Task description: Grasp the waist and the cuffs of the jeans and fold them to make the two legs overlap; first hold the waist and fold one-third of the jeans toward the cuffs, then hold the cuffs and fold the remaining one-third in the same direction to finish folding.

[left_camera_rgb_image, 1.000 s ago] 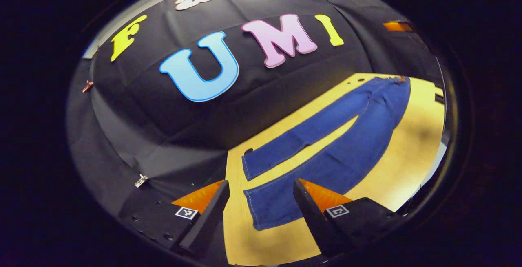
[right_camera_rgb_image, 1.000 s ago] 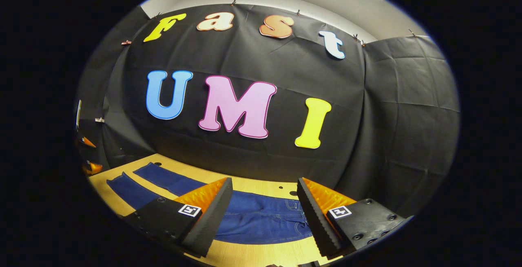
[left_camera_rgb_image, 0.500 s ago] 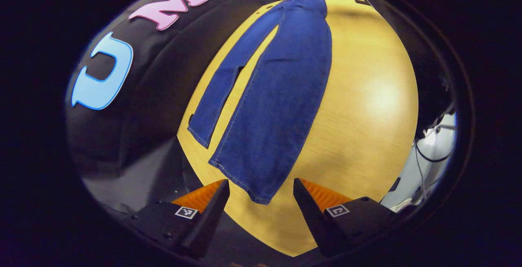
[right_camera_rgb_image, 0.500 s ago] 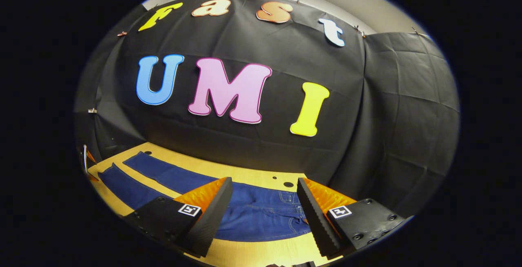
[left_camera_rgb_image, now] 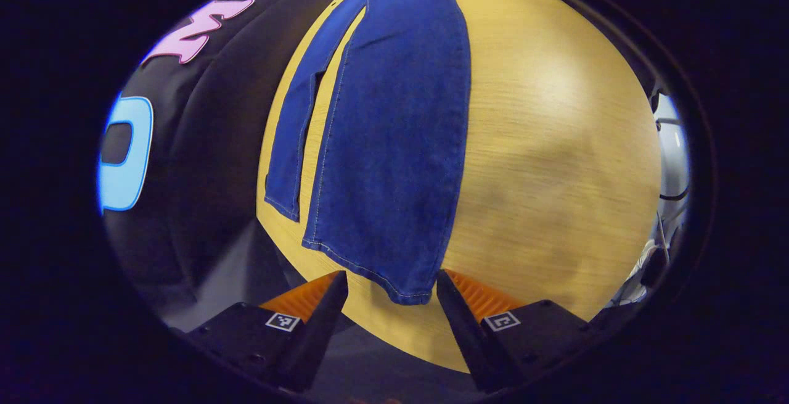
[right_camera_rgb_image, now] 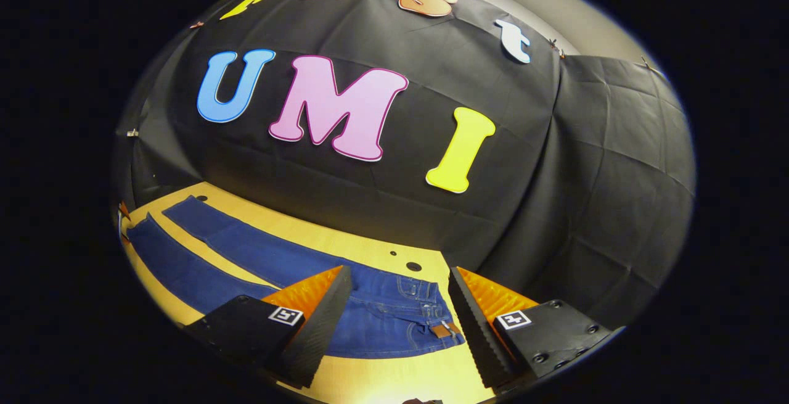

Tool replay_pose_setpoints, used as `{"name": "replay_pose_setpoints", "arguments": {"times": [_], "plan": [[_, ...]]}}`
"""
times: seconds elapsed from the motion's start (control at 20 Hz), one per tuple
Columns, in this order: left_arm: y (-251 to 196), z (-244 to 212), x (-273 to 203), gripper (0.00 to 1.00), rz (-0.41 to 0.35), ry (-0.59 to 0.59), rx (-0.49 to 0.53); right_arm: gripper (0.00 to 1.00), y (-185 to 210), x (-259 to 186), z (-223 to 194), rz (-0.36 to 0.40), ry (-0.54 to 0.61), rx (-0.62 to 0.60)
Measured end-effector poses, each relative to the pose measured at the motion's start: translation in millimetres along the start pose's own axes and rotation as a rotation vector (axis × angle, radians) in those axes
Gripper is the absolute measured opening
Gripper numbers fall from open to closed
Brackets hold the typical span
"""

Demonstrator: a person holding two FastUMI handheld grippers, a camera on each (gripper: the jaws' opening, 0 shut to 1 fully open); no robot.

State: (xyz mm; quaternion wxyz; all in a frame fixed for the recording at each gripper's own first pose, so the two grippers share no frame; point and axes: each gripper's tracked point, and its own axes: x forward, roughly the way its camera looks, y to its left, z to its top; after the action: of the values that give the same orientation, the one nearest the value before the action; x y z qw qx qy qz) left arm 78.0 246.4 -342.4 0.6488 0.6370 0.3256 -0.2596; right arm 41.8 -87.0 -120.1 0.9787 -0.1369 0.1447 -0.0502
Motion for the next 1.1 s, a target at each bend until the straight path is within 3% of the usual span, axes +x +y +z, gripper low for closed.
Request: {"name": "replay_pose_setpoints", "arguments": {"times": [0.15,0.25,0.45,0.5,0.55,0.6,0.65,0.7,0.75,0.8,0.85,1.0,1.1], "plan": [[10,2,8,0.92,-0.025,-0.006,0.005,0.97,-7,14,-18,-0.010,0.039,-0.023],[17,5,18,0.92,-0.047,-0.003,0.009,0.97,-16,23,-26,-0.020,0.016,-0.135],[16,3,28,0.77,-0.132,0.028,-0.009,0.97,-24,44,-55,0.011,0.013,-0.365],[18,5,31,0.65,-0.150,0.043,-0.022,0.97,-35,49,-66,0.001,0.024,-0.389],[22,2,33,0.63,-0.156,0.060,-0.039,0.98,-45,55,-74,-0.010,0.032,-0.421],[24,2,37,0.51,-0.162,0.079,-0.061,0.97,-52,60,-79,-0.022,0.038,-0.457],[24,3,41,0.52,-0.169,0.089,-0.078,0.98,-59,64,-86,-0.027,0.047,-0.494],[24,3,43,0.37,-0.168,0.095,-0.084,0.98,-67,69,-93,-0.027,0.056,-0.524],[23,4,43,0.31,-0.166,0.095,-0.082,0.97,-75,72,-100,-0.024,0.070,-0.545],[21,4,46,0.12,-0.160,0.089,-0.076,0.97,-83,77,-109,-0.020,0.085,-0.562],[22,6,45,0.17,-0.138,0.081,-0.070,0.98,-91,81,-120,-0.019,0.103,-0.579],[22,7,45,0.06,-0.126,0.077,-0.078,0.97,-121,88,-164,-0.002,0.198,-0.658],[22,7,46,0.06,-0.144,0.077,-0.098,0.98,-138,91,-188,0.027,0.249,-0.763]]}}
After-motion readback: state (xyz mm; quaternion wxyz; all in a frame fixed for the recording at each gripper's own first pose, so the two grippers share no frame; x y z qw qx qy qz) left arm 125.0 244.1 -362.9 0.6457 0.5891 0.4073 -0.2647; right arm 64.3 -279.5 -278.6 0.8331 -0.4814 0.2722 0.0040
